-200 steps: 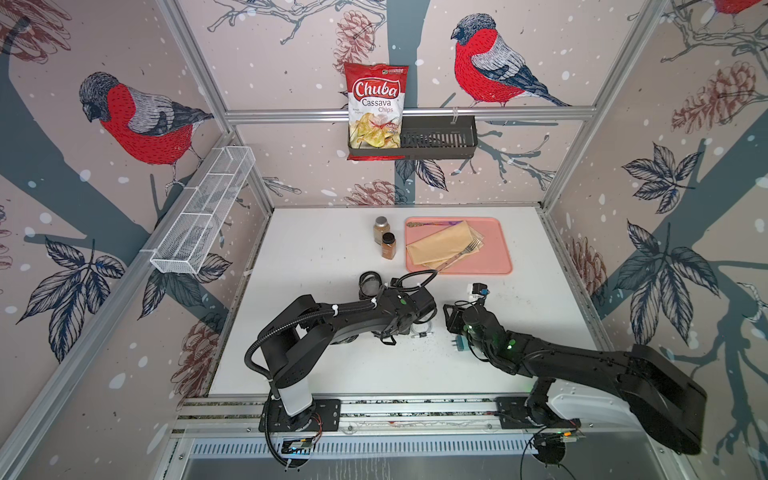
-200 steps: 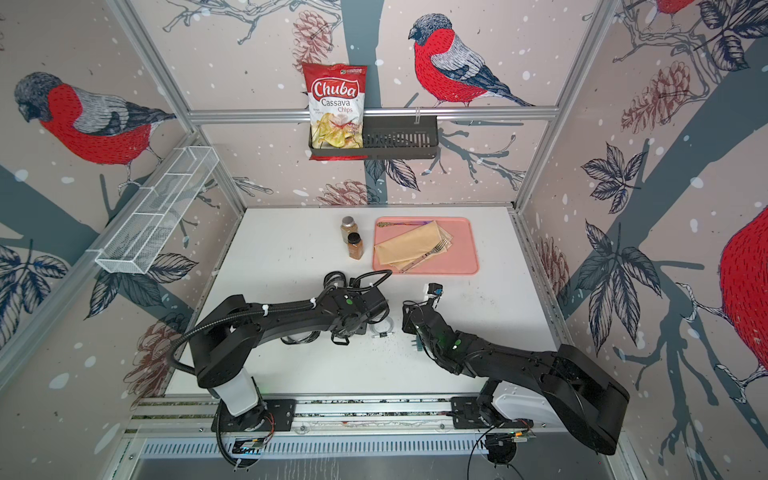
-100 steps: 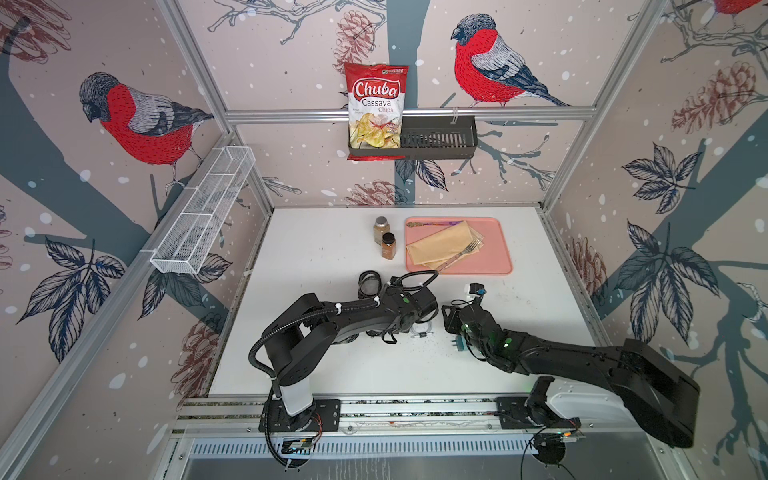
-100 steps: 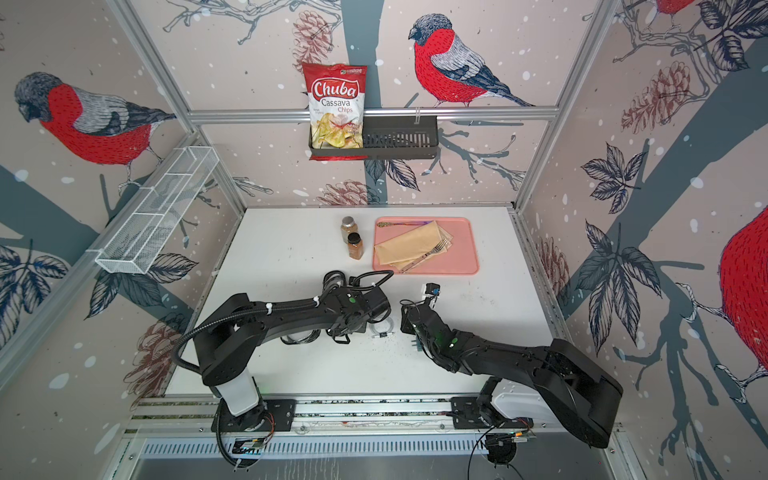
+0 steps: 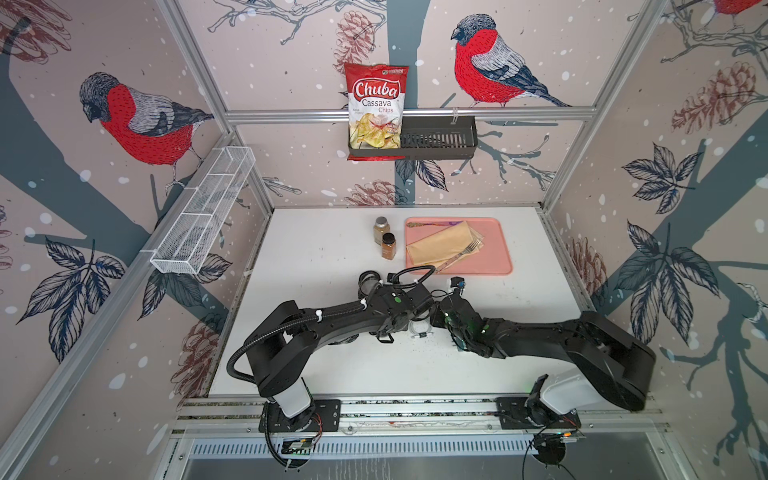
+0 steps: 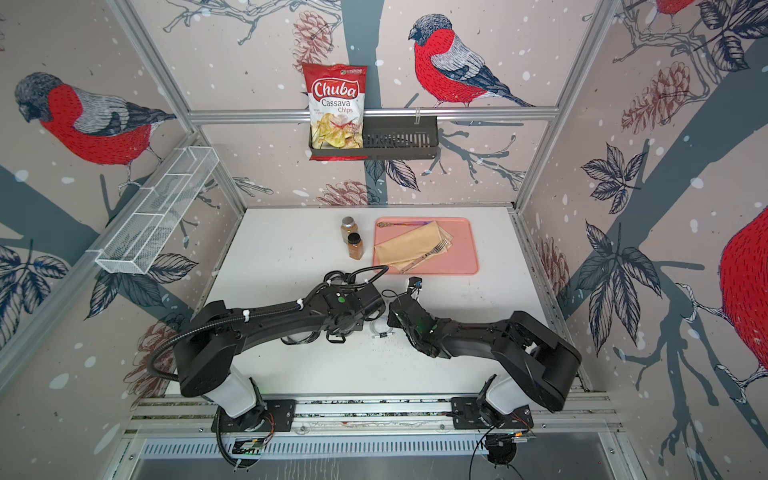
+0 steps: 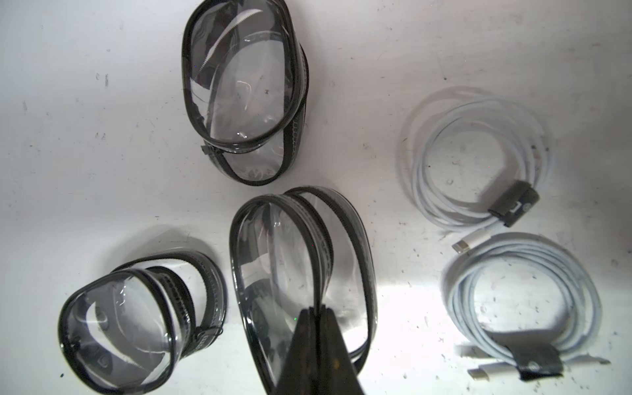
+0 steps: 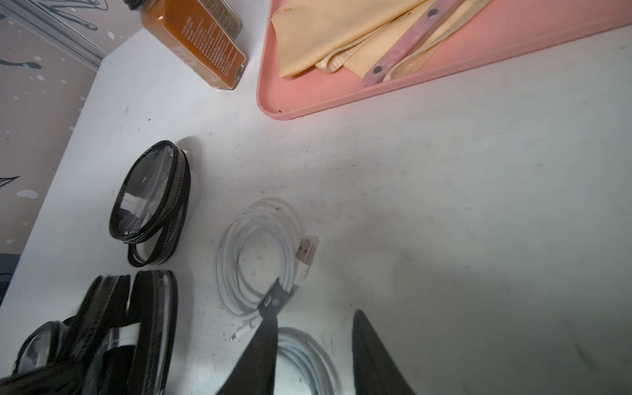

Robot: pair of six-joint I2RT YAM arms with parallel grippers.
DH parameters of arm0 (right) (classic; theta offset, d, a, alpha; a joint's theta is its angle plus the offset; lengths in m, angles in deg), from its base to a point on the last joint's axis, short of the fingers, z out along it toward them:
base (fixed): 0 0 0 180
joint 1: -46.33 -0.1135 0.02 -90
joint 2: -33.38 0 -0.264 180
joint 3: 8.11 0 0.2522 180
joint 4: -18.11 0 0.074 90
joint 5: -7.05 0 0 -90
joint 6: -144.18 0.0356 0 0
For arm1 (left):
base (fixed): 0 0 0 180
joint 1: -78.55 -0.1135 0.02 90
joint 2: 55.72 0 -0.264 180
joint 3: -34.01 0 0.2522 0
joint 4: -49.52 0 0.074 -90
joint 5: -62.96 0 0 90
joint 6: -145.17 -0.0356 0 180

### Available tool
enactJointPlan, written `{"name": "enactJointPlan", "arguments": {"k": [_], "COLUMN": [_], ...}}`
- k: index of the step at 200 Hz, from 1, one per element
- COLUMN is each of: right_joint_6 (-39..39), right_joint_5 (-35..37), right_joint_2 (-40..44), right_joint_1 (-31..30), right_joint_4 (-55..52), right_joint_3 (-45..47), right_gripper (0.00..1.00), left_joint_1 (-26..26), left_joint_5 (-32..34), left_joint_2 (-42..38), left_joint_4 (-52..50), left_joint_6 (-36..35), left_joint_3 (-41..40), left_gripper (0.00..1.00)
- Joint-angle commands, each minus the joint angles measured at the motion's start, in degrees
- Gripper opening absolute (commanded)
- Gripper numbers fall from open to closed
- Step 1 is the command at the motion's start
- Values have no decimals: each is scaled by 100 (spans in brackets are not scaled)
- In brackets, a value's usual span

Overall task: Pack away charging kits
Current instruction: Pick up the storage bag at the center of the board, then pick up the charging cable from the center of the board.

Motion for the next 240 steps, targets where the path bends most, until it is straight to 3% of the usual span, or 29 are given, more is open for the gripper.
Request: {"name": "enactJointPlan", "arguments": {"k": [1, 57, 120, 202, 240], "right_joint_6": [-211, -161, -66, -33, -40], "right_joint_5": [-208, -216, -59, -102, -73], "right_joint_2": [-489, -1174, -1597, -1349, -785], "right_joint_1": [47, -117, -172, -88, -13], "right_joint_4": [-38, -127, -314, -117, -35], "right_joint_3": [-388, -866, -1180, -931, -585], "right_gripper": [34, 39, 38, 9, 4], "left_joint_1": [18, -4, -70, -134, -206], "left_joint_5": [-74, 50, -27, -166, -231], "left_joint_2": [-143, -293, -551, -829, -909], "left_joint_4": [98, 79, 228, 482, 698], "left_joint_6": [-90, -87, -95, -222, -353], "left_joint_3": [-84, -124, -323, -528, -528], "left_gripper": [0, 0, 0, 0, 0]}}
